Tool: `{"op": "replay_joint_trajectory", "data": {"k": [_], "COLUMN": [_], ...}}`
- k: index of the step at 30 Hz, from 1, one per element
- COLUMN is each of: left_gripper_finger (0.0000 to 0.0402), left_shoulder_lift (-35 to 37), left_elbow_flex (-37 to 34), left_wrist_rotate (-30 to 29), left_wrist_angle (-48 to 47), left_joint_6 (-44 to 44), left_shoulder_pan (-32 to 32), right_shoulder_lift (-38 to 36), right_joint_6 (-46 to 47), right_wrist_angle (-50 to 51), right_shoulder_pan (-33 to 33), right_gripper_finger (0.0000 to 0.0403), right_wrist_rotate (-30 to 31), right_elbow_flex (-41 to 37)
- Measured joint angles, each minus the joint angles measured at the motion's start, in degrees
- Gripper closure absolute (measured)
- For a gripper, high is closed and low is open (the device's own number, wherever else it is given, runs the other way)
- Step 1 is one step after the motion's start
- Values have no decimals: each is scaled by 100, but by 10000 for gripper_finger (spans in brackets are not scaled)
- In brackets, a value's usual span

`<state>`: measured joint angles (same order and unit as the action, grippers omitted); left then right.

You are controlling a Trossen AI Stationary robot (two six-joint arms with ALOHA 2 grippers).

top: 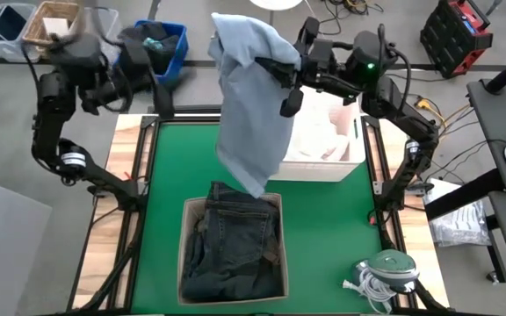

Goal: Sort clothes
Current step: Put the light blue pants into the gray laundry organizer

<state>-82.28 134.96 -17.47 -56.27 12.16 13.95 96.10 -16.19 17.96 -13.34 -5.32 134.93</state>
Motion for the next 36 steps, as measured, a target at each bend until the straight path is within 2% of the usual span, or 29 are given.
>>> {"op": "replay_joint_trajectory", "data": {"k": [2,4,6,10,12,14,19,22,28,30,32,34,36], "left_gripper_finger": [179,175,173,173,173,174,194,213,247,251,254,257,260], "left_shoulder_lift": [-20,-71,-116,-285,-386,-465,-634,-714,-850,-905,-927,-927,-904], "left_elbow_flex": [-13,-34,-57,-80,-86,-86,-86,-86,-86,-86,-86,-86,-86], "left_wrist_rotate": [1116,1396,1043,-502,-696,-88,2564,3634,3801,4106,4354,4259,3897], "left_wrist_angle": [-345,-404,-592,-718,-762,-749,-720,-719,-672,-757,-882,-1043,-1198], "left_joint_6": [69,-177,-256,-98,-53,-27,223,106,-380,-391,-439,-588,-769], "left_shoulder_pan": [128,204,291,337,386,414,416,409,283,194,81,-21,-110], "right_shoulder_lift": [-10,-20,-31,-60,-79,-86,-86,-112,-94,-82,-81,-84,-90], "right_joint_6": [-93,-136,-149,-282,-407,-547,-618,-413,170,220,211,166,176], "right_wrist_angle": [-31,-35,-32,-41,-40,-98,-379,-391,-326,-298,-161,20,224], "right_shoulder_pan": [12,58,107,338,476,608,870,942,973,994,1043,1143,1297], "right_gripper_finger": [369,369,369,369,369,369,369,369,369,369,369,369,369], "right_wrist_rotate": [-1,0,-18,-95,-109,-103,171,396,607,848,839,673,550], "right_elbow_flex": [2,2,2,2,2,2,2,2,2,2,4,9,11]}}
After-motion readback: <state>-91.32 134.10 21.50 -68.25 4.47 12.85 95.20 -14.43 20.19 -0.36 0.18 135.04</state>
